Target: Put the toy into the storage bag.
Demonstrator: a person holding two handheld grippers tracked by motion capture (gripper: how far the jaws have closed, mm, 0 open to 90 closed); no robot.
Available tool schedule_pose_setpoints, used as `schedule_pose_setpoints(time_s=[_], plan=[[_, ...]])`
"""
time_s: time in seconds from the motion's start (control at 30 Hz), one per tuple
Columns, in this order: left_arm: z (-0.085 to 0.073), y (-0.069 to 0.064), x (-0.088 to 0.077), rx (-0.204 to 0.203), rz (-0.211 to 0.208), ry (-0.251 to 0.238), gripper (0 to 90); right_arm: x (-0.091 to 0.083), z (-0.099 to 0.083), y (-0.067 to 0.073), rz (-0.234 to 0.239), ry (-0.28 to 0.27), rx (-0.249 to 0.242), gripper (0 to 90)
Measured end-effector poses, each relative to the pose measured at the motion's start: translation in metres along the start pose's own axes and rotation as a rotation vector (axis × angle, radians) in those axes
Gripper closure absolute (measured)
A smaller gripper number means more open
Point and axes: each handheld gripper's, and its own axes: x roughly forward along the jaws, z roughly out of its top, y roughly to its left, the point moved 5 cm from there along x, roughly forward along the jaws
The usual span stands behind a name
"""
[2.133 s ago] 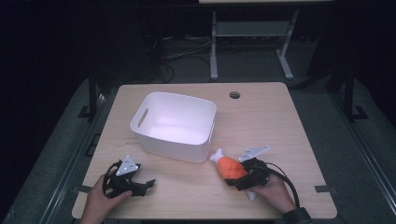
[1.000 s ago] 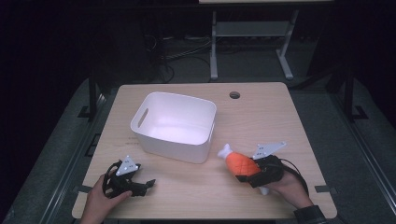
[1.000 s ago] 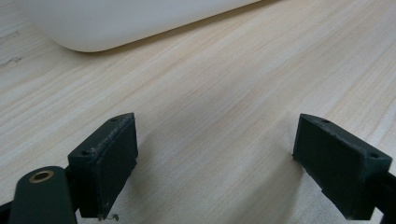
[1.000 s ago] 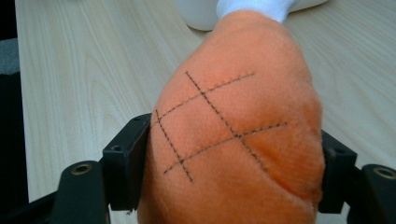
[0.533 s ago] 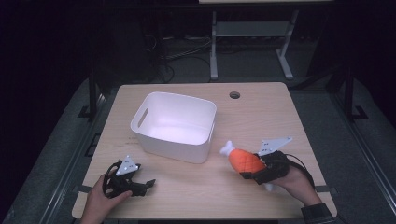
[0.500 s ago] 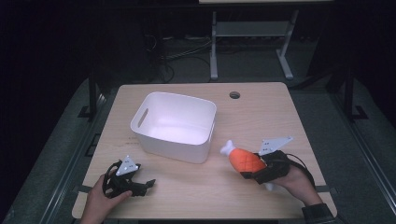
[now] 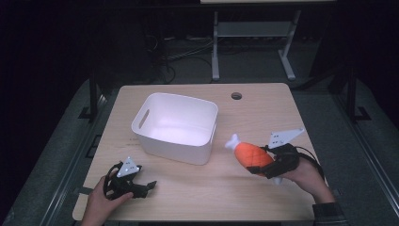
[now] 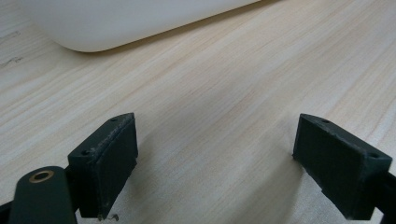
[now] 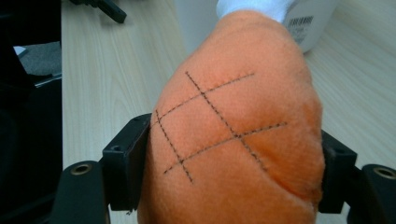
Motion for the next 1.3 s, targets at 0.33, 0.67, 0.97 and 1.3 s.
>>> schedule_pose_setpoints(time_s=[0.33,0.67,0.97,1.3], plan=[[0.000,0.000,0.000,-0.001,0.000,0.000,13.0,-0.011,0.017,-0.002,0.014,-0.034,-0.031,27.5],[0.000,0.000,0.000,-0.001,0.000,0.000,13.0,-0.021,0.035,-0.001,0.045,-0.058,-0.067,27.5],[0.000,0.000,0.000,0.001,0.000,0.000,13.0,-0.027,0.050,-0.006,0.059,-0.090,-0.080,27.5],[0.000,0.000,0.000,0.001,0.000,0.000,13.0,-0.029,0.069,-0.013,0.084,-0.098,-0.100,27.5]])
